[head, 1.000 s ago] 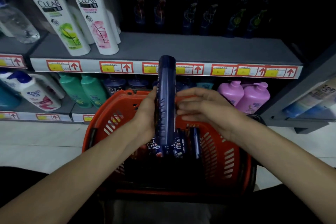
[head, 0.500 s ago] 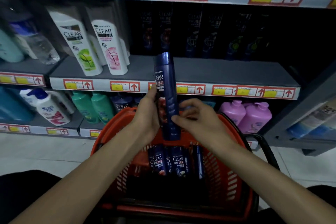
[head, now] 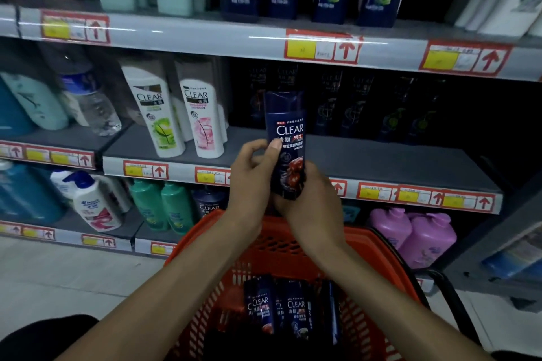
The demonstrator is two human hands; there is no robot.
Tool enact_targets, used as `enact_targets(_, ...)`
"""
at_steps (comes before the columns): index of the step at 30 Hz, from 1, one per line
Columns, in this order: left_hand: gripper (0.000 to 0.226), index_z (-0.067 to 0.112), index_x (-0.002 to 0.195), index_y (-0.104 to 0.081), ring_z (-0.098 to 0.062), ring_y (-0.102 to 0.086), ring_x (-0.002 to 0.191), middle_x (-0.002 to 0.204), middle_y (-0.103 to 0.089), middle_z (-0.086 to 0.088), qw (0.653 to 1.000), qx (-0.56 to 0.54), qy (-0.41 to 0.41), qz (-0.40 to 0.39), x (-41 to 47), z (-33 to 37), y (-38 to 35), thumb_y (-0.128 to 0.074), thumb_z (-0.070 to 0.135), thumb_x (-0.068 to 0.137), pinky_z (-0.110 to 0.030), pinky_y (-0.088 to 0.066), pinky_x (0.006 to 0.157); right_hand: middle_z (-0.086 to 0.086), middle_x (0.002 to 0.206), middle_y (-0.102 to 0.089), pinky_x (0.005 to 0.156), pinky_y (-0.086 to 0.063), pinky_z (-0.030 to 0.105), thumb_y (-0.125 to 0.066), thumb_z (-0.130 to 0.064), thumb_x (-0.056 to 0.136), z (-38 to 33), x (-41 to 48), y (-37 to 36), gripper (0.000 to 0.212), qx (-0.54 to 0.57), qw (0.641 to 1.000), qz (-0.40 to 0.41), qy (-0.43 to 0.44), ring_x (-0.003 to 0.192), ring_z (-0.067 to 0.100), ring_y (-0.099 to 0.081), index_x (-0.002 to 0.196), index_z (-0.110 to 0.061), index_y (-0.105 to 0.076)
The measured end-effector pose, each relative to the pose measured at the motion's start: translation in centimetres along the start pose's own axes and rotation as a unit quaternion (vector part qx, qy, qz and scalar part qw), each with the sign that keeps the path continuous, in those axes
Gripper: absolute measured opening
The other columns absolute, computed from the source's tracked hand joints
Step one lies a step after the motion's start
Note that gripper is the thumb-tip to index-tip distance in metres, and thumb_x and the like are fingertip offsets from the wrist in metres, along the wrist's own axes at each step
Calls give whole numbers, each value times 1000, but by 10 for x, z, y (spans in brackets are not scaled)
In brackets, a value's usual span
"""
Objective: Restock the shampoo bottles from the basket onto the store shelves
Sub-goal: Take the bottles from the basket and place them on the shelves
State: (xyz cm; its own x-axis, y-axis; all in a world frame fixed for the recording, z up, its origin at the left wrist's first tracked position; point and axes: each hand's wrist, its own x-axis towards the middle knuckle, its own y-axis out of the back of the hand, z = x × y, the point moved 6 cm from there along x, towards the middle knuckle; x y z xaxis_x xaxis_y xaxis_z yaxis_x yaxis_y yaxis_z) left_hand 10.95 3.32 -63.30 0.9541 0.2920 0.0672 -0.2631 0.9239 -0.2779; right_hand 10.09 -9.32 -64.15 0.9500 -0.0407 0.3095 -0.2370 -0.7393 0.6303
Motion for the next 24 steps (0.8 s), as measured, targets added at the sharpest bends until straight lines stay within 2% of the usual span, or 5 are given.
enact_targets(4, 27, 11, 118, -63, -6, -73, 75, 80, -77, 6, 999, 29, -14, -23, 18, 16, 0, -69, 29, 98, -25, -59, 66, -12, 103, -68, 74, -58, 41, -82, -46, 70, -5, 28, -6, 52, 35, 999, 14, -5, 91, 14, -68, 114, -36, -56)
enact_targets(8, 28, 14, 118, -62, -13, -76, 90, 90, -78, 4, 997, 56, -11, -48, 39, 22, 3, -72, 28, 95, -38, -62, 82, -12, 97, -72, 71, -60, 41, -85, -38, 66, -5, 52, -11, 53, 85, 996, 14, -2, 85, 12, -70, 113, -34, -61)
enact_targets(17, 52, 29, 149, -49, -12, -65, 112, 116, -69, -2, 969, 228, -15, -98, 84, -7, -2, -63, 20, 100, -25, -50, 97, -6, 105, -70, 76, -53, 29, -86, -27, 76, 6, 117, -32, 55, 118, 990, 65, -29, 94, 12, -66, 123, -20, -60)
enact_targets(20, 62, 27, 155, -42, -10, -64, 114, 116, -70, 3, 971, 217, 0, -102, 107, -16, -11, -65, 21, 97, -33, -47, 110, 0, 102, -68, 76, -55, 35, -83, -29, 78, 14, 143, -41, 43, 90, 991, 87, -46, 93, 19, -66, 109, -17, -57)
enact_targets(24, 67, 21, 158, -36, 0, -61, 100, 105, -67, 7, 979, 172, 17, -107, 129, -23, -23, -66, 21, 98, -22, -47, 99, 11, 104, -64, 81, -56, 45, -75, -24, 86, 24, 167, -53, 30, 54, 990, 104, -76, 97, 30, -64, 99, -10, -53)
